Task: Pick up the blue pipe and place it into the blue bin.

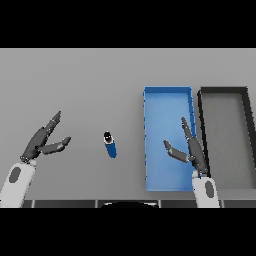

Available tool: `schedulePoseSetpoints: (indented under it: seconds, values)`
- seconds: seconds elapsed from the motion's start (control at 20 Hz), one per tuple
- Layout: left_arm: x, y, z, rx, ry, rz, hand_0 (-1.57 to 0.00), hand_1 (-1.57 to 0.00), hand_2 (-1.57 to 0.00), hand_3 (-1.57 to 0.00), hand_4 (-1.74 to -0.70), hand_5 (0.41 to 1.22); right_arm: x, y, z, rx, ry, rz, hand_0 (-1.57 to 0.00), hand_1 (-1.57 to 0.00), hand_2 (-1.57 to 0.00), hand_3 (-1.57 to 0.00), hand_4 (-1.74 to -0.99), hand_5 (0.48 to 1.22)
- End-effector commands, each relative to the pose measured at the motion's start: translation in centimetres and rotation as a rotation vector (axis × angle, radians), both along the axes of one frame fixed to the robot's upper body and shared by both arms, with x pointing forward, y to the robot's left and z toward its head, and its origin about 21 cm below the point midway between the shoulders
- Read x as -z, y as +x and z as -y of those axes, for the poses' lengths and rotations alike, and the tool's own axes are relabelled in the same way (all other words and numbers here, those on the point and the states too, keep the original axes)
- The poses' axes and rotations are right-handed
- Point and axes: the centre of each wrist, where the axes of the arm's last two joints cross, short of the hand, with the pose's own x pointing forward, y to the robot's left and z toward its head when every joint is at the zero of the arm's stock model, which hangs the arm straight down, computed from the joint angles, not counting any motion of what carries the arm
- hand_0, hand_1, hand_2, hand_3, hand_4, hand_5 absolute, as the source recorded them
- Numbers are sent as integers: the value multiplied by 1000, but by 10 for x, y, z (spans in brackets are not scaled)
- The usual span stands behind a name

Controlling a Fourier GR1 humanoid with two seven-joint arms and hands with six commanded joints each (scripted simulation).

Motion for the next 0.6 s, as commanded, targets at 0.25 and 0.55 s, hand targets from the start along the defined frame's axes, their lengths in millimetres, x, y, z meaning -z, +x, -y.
schedulePoseSetpoints:
  seconds: [0.25, 0.55]
  values:
    - [-1, -14, 36, 202, 32, -95, 1, 1, 1, 1, -1187, 532, -3, 1, 1, -24, 11, 21, 1, 1, 1, 1, -1254, 626]
    - [11, -17, 80, 319, 49, -137, 1, 1, 1, 1, -1206, 488, -3, 5, -3, -25, 14, 15, 1, 1, 1, 1, -1296, 651]
